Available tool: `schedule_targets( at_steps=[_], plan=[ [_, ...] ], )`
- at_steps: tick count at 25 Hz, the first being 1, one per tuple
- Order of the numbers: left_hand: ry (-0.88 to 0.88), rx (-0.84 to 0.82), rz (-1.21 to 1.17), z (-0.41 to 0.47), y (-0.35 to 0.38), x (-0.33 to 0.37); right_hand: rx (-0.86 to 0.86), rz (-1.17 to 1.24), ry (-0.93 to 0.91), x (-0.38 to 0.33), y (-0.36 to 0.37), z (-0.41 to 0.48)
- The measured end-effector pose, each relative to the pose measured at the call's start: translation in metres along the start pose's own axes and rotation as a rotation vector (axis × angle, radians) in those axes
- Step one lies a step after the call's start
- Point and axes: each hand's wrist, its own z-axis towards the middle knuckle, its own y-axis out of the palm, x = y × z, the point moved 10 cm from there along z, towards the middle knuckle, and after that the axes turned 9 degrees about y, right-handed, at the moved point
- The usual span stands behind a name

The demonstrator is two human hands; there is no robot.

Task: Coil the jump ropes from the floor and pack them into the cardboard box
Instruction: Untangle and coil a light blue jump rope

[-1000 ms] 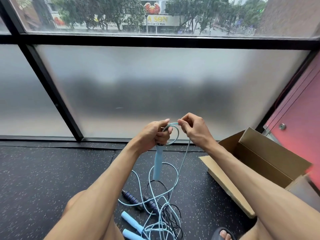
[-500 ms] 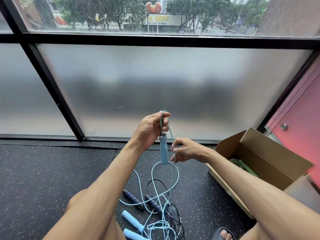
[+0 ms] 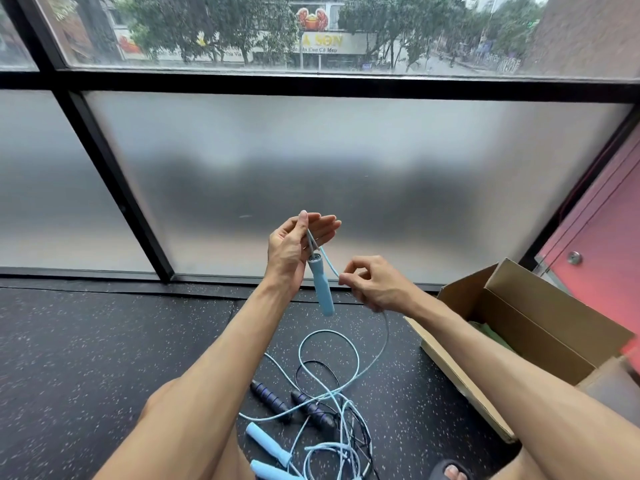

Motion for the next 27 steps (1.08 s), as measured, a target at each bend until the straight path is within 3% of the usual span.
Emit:
schedule_targets(
  at_steps=[5,9,12,16,23,27],
  plan=[
    [0.075,0.077,0.064,0.004,-0.012,0.011,-0.201,-0.102,0.179,0.029,0.024,-0.009],
    [0.152,0.166,0.135,0.009,-0.028,0.022,-0.206,-0.089,0.223,0.040,0.024,-0.011],
    [0.211,0.204,0.234,0.007,-0.031,0.027,-0.124,-0.103,0.123,0.029,0.016,-0.006],
    [0.258,0.213,0.420,0.006,-0.033,0.030,0.030,-0.366,-0.151,-0.004,0.007,-0.006],
    [0.069,-0.065,0.785,0.005,-0.016,-0.004,0.271,-0.332,-0.444,-0.044,-0.018,-0.029],
    [-0.158,-0.319,0.782,-0.014,0.009,-0.039,0.417,-0.275,-0.511,-0.053,-0.038,-0.037]
  ],
)
